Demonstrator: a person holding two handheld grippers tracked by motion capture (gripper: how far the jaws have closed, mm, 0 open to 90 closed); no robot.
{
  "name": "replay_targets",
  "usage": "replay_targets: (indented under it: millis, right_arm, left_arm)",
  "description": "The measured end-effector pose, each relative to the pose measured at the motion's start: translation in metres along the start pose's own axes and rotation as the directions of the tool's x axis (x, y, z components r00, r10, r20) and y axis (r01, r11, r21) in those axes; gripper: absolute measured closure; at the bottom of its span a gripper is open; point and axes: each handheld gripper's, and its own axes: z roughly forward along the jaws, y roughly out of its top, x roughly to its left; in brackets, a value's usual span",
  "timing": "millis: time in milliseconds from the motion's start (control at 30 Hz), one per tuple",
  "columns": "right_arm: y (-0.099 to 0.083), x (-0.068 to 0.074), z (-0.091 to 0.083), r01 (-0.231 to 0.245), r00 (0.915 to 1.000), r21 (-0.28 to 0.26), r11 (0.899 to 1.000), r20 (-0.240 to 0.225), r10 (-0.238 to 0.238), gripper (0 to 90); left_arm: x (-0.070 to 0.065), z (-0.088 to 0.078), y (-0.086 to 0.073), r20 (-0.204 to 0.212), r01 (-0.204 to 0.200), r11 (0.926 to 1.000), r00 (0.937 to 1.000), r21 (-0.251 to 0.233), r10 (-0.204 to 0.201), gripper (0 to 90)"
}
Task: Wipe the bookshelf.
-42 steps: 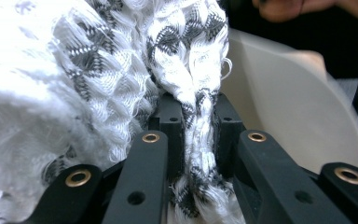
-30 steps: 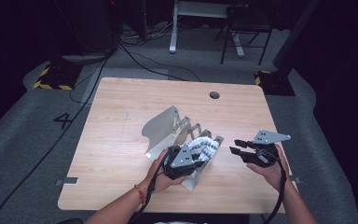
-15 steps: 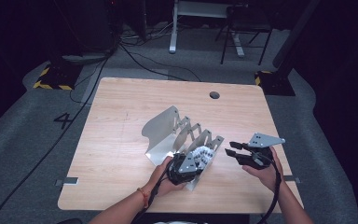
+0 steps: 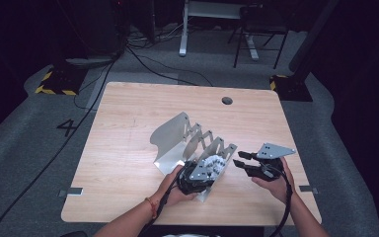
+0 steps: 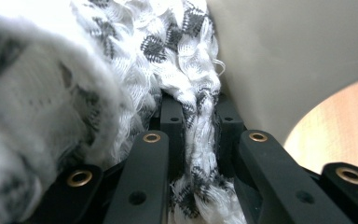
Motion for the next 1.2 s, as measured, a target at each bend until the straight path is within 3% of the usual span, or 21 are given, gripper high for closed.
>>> replay_targets:
  millis: [133,333,533,733,967,1100,1200]
  right_arm:
    - [0.006,-0.002,-0.007,-0.002,0.9998,-0.024,1.000,0.021,0.002,65.3]
    - [0.030,-0.010,-0.029,-0.032,0.9988,-0.128,0.991,0.032,0.037,70.8]
    - [0.053,-0.006,-0.032,-0.005,0.9997,-0.144,0.990,0.025,0.009,74.6]
    - [0.068,-0.001,-0.020,0.034,0.9992,-0.066,0.997,0.022,-0.033,80.6]
    - [0.073,-0.003,-0.017,0.026,0.9996,-0.036,0.999,0.014,-0.025,80.1]
    - [0.074,0.000,-0.016,0.036,0.9993,-0.005,0.999,0.008,-0.036,80.4]
    - [0.074,0.000,-0.011,0.033,0.9994,0.012,0.999,-0.005,-0.033,81.1]
  left_arm:
    - [-0.001,-0.013,0.011,-0.007,-0.024,0.9986,0.9997,-0.047,0.024,78.9]
    - [0.001,-0.026,0.034,-0.045,-0.059,0.9942,0.9974,-0.090,0.056,78.8]
    - [0.006,-0.029,0.049,-0.062,-0.080,0.9909,0.9954,-0.108,0.073,78.9]
    - [0.005,-0.022,0.048,-0.065,-0.075,0.9911,0.9956,-0.110,0.068,78.8]
    - [0.001,-0.017,0.039,-0.078,-0.087,0.9925,0.9937,-0.085,0.080,78.9]
    - [0.000,-0.013,0.032,-0.064,-0.057,0.9956,0.9966,-0.075,0.052,78.9]
    - [-0.001,-0.006,0.023,-0.055,-0.040,0.9985,0.9978,-0.036,0.038,78.9]
